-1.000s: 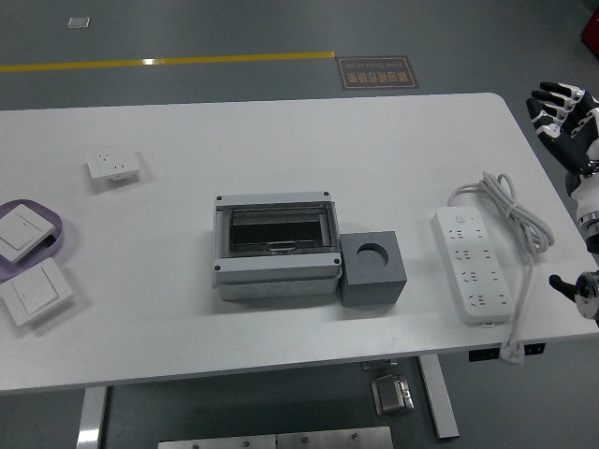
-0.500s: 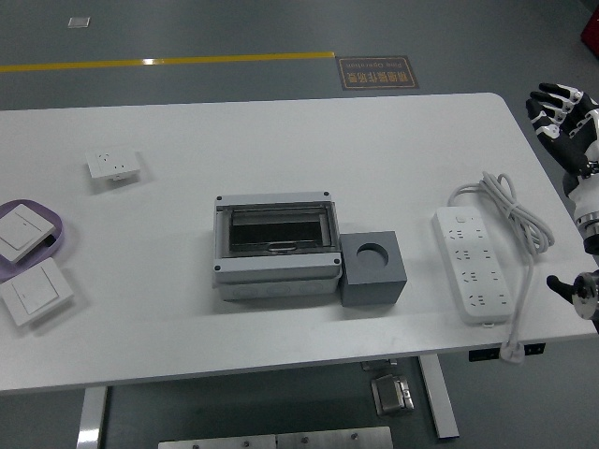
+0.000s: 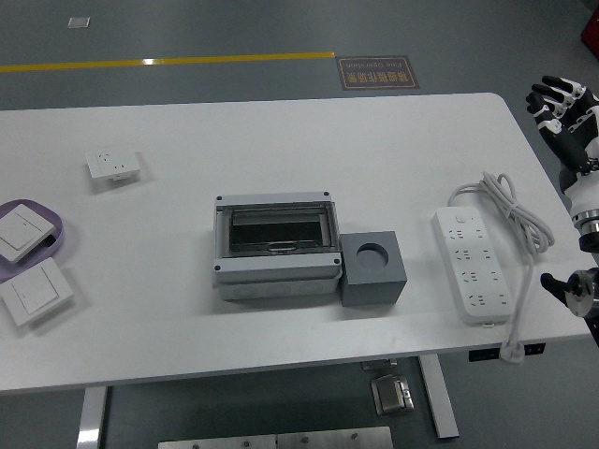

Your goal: Pick up the cylinder from the cube,place it in the box,flap close box

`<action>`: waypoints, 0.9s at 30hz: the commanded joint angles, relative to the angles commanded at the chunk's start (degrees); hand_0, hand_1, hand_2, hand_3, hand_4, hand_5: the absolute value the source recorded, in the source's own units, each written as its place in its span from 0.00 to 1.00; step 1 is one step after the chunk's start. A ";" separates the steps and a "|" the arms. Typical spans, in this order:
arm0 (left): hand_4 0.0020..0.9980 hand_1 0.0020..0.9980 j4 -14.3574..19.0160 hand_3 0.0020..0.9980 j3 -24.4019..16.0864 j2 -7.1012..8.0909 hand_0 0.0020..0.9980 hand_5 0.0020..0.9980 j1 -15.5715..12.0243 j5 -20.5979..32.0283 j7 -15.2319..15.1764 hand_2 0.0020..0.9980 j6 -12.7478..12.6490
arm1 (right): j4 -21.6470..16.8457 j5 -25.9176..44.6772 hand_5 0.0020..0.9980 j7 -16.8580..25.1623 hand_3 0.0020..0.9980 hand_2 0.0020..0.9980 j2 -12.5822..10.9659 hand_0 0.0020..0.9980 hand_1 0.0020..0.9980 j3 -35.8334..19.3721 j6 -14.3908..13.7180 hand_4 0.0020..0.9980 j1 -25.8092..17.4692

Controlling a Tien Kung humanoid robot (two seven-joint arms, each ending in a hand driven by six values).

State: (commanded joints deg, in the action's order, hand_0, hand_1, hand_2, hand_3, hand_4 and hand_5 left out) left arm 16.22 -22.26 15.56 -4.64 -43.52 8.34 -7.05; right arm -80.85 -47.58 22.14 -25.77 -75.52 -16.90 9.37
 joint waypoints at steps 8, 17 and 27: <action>0.72 0.63 -0.02 0.68 -0.03 0.03 0.61 0.29 -0.18 -0.02 0.02 0.65 0.00 | -0.25 0.28 0.29 0.10 0.62 0.65 0.05 0.69 0.64 -0.01 0.07 0.83 -0.20; 0.72 0.63 -0.02 0.68 0.12 -0.10 0.61 0.29 -0.12 0.19 0.01 0.65 -0.01 | -0.55 0.89 0.28 0.14 0.61 0.65 0.21 0.69 0.64 0.03 0.20 0.83 -0.11; 0.72 0.63 -0.04 0.68 0.21 0.03 0.61 0.29 -0.09 0.07 0.03 0.65 0.01 | -0.49 1.34 0.28 0.17 0.61 0.64 0.24 0.67 0.64 0.31 0.33 0.83 -0.01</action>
State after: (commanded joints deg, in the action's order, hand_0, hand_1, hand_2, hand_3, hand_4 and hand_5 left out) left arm 16.19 -22.05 15.59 -4.73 -43.45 8.37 -7.04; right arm -81.34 -46.25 22.31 -25.52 -75.21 -16.57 9.35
